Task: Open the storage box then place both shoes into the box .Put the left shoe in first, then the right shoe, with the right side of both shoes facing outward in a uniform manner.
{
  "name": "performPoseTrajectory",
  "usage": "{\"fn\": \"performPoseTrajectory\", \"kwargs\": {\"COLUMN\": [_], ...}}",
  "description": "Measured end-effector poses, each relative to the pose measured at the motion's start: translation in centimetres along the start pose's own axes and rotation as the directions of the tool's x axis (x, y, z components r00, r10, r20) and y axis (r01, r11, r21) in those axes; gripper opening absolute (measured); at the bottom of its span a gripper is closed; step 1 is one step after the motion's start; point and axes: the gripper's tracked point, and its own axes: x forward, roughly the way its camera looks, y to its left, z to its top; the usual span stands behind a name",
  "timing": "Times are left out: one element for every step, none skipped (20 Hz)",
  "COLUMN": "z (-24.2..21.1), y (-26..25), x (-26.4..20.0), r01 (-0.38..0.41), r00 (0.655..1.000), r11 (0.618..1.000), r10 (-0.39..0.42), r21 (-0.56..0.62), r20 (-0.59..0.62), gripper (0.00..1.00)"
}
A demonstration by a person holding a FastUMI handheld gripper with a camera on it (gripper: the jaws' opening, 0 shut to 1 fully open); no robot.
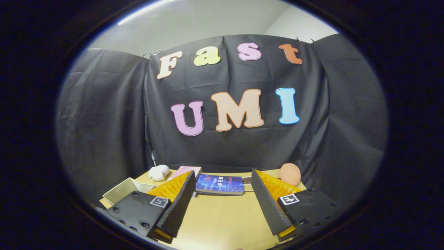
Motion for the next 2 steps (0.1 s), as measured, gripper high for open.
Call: {"fn": "performPoseTrajectory", "kwargs": {"z": [0.32, 0.12], "y": [-0.59, -0.96], "x": [-0.35, -0.48], "r01": [0.0, -0.002], "r00": [1.0, 1.0], "r11": [1.0, 1.0], "r10": [0.0, 0.002], "r21": [0.0, -0.001], "r20": [0.004, 0.005], "gripper": [1.0, 1.0]}}
